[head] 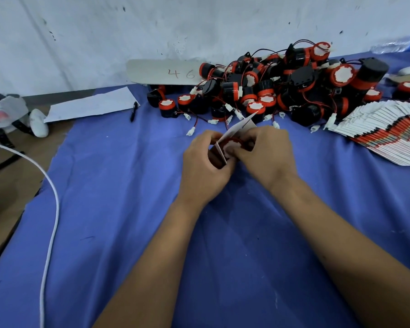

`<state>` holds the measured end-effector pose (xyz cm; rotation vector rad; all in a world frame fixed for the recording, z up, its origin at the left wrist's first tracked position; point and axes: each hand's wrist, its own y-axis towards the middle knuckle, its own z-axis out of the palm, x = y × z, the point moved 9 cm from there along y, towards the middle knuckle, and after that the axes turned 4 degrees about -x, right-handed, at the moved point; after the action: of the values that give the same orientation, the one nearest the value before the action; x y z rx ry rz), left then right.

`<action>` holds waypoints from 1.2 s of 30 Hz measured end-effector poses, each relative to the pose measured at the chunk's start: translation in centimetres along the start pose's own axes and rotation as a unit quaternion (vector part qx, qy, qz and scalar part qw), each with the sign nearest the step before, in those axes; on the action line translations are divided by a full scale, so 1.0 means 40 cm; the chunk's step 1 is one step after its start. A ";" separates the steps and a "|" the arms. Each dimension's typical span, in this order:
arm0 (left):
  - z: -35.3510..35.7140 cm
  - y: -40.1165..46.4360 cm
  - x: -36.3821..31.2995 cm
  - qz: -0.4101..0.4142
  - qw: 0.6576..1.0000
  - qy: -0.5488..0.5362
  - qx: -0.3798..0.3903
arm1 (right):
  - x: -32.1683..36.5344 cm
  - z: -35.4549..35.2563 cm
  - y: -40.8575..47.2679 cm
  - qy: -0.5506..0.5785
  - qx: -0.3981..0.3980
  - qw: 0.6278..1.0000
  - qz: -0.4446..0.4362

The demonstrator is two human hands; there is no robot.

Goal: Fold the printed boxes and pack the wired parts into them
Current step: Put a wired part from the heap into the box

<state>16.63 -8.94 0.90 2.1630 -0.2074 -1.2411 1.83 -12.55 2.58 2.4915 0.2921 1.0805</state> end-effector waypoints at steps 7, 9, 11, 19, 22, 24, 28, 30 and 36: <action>-0.004 0.004 0.050 -0.080 0.995 -0.056 -0.011 | 0.004 0.051 0.019 -0.083 0.050 0.994 -0.050; 0.011 0.005 0.050 -0.073 0.996 -0.047 0.021 | 0.001 0.063 0.028 -0.135 0.082 0.986 -0.056; 0.015 0.005 0.056 -0.067 0.997 -0.015 0.031 | 0.009 0.068 0.034 -0.148 0.101 0.982 -0.052; 0.005 0.004 0.092 -0.111 0.993 0.032 -0.006 | 0.065 0.059 0.042 -0.145 0.083 0.986 -0.026; 0.003 0.006 0.106 -0.130 0.991 0.032 0.005 | 0.078 0.047 0.036 -0.170 0.045 0.984 -0.040; 0.000 0.006 0.097 -0.121 0.992 0.017 0.023 | 0.078 0.035 0.030 -0.184 0.020 0.982 -0.043; -0.002 0.007 0.081 -0.085 0.994 -0.008 0.063 | 0.078 0.032 0.014 -0.238 0.014 0.970 -0.051; -0.003 0.006 0.084 -0.079 0.994 -0.003 0.079 | 0.079 0.028 0.013 -0.262 0.022 0.963 -0.050; -0.022 0.005 0.000 0.057 0.993 0.106 -0.001 | 0.078 0.027 0.042 -0.270 0.075 0.959 -0.040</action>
<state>17.38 -8.69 1.35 2.2301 -0.2361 -0.9399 4.77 -13.27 4.70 2.7595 0.3121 0.3253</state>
